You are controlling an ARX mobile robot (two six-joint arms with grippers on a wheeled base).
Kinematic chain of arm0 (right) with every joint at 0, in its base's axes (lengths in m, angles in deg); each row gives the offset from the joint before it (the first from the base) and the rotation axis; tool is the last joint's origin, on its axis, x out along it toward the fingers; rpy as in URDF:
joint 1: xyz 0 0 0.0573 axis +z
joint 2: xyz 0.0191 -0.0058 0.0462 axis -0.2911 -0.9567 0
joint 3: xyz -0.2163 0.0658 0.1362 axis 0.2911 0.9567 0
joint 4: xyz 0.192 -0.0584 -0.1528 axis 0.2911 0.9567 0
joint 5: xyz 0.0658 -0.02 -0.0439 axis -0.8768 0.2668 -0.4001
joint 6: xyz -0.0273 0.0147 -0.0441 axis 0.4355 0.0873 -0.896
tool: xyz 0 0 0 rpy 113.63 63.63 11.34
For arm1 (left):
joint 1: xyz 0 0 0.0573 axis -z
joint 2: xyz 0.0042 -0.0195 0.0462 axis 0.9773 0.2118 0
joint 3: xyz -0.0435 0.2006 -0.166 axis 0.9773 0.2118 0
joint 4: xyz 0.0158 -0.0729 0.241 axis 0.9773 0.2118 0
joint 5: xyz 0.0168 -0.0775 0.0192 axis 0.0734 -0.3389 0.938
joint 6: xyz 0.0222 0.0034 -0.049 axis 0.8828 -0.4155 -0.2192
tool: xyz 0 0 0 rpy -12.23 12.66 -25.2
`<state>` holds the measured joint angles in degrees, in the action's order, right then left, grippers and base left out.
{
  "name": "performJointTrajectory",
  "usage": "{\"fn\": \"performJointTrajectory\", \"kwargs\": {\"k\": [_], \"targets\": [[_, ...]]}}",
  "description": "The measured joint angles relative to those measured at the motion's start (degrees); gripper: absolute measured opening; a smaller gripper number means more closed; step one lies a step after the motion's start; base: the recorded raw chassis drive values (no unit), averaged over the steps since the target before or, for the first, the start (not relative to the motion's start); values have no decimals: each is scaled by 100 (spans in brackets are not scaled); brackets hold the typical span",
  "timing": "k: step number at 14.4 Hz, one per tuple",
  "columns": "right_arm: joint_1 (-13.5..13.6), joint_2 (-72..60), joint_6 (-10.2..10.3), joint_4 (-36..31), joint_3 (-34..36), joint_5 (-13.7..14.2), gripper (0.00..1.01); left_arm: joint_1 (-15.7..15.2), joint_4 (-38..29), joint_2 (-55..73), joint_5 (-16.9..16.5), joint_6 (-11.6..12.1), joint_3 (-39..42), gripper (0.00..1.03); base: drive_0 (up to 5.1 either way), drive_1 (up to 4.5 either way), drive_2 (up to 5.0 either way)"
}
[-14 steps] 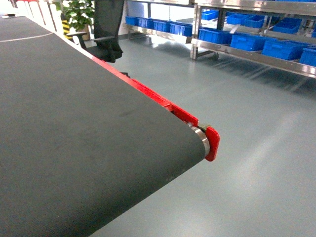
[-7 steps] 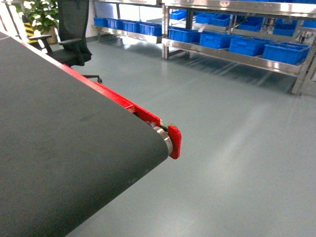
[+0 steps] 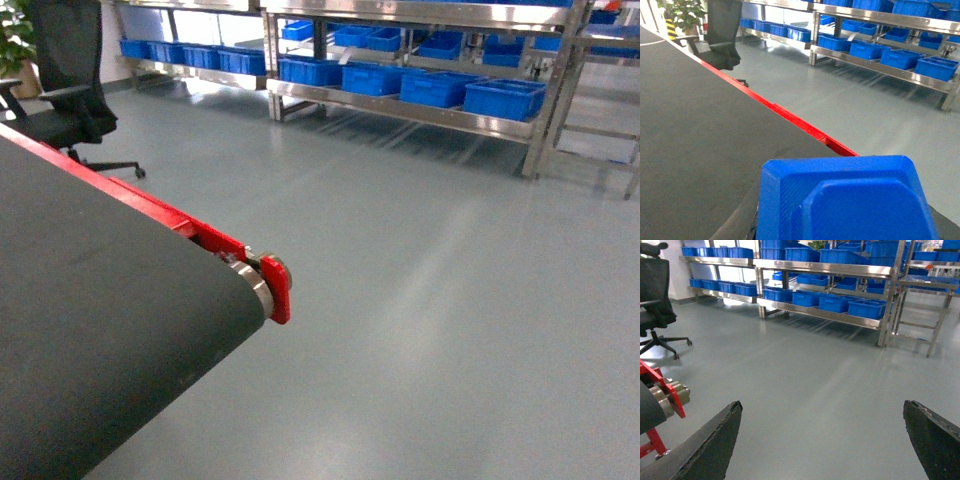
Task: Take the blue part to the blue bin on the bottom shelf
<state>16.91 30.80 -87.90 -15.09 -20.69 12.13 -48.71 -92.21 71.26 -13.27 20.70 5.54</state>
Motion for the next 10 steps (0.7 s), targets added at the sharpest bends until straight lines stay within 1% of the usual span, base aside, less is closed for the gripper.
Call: {"fn": "performJointTrajectory", "kwargs": {"k": [10], "targets": [[0,0,0,0,0,0,98,0,0,0,0,0,0,43,-146,-146,-146]]}}
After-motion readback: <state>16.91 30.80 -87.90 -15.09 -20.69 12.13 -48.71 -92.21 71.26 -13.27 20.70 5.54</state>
